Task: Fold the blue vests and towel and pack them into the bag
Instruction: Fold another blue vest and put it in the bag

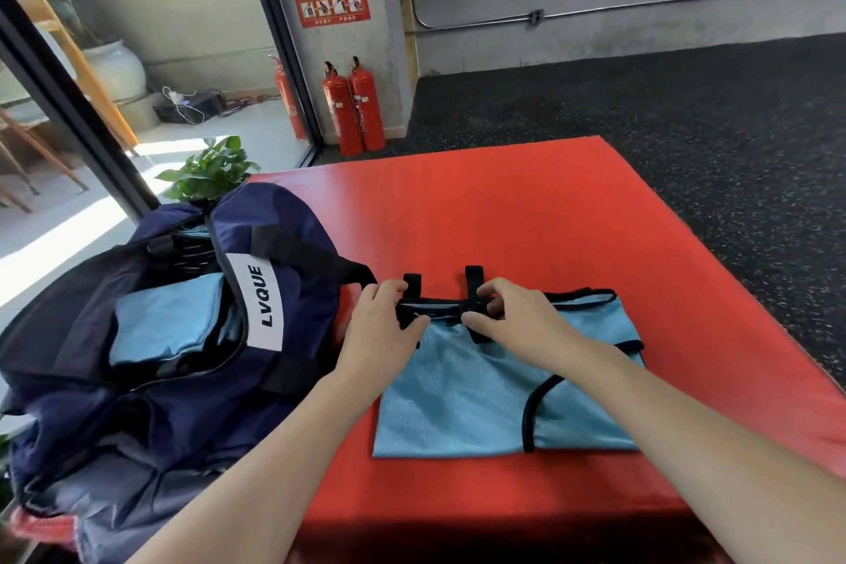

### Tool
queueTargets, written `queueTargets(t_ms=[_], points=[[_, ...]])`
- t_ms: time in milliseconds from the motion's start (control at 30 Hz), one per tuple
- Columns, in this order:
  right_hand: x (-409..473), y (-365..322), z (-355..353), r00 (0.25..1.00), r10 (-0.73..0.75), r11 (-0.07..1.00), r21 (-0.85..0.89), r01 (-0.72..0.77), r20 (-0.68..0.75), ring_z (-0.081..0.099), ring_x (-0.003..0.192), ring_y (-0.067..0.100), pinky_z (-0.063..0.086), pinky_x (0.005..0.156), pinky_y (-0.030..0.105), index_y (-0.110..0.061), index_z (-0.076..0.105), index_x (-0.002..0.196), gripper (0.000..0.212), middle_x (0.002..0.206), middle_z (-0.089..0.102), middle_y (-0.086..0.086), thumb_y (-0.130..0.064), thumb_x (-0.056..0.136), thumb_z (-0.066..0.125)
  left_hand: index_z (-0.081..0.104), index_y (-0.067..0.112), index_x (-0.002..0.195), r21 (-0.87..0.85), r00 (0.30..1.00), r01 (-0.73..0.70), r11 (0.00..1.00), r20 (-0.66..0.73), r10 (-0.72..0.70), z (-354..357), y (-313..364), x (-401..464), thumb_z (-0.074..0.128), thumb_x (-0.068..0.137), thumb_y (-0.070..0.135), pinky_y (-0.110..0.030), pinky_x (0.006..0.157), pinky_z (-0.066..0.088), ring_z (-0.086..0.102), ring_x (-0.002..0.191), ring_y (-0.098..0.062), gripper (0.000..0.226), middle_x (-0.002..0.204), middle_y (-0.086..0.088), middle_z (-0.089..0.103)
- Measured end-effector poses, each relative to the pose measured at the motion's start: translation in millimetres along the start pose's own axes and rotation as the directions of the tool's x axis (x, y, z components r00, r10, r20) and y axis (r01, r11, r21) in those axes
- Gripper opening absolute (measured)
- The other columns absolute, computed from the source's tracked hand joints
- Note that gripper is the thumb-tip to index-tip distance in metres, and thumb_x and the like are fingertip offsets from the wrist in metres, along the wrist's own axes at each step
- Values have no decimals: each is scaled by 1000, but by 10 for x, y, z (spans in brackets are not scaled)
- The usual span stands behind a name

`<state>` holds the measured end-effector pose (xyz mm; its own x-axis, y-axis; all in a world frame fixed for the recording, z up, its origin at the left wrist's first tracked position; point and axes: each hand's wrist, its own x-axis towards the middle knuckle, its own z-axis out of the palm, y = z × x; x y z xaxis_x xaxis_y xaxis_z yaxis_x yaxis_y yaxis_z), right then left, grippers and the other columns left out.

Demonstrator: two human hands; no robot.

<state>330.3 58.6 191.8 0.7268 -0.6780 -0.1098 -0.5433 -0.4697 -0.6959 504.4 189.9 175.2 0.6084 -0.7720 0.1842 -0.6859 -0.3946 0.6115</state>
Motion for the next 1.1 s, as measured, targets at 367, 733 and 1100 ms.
queueTargets(t_ms=[367, 733, 1100], points=[[189, 62, -59, 991, -133, 987, 88, 132, -2, 56, 115, 6, 40, 92, 22, -37, 23, 154, 80, 136, 55, -15, -38, 90, 72, 46, 24, 144, -203, 997, -72, 977, -9, 72, 156, 50, 127, 71, 91, 27, -21, 102, 42, 51, 122, -3, 58, 137, 11, 47], [276, 521, -407, 989, -105, 910, -412, 55, -100, 61, 114, 20, 45, 98, 42, -36, 68, 114, 19, 119, 70, -11, -37, 96, 61, 74, 22, 111, 205, 964, -264, 943, 28, 264, 249, -66, 275, 63, 97, 27, -34, 106, 31, 51, 127, -10, 18, 130, 8, 61], [134, 779, -796, 992, 35, 959, -276, -68, -121, 64, 91, 12, 55, 82, 40, -47, 74, 83, 8, 91, 72, -18, -44, 89, 70, 74, 30, 101, 306, 990, -131, 943, -7, 140, 334, 87, 340, 57, 98, 42, -34, 88, 27, 45, 99, -14, 21, 98, 7, 48]])
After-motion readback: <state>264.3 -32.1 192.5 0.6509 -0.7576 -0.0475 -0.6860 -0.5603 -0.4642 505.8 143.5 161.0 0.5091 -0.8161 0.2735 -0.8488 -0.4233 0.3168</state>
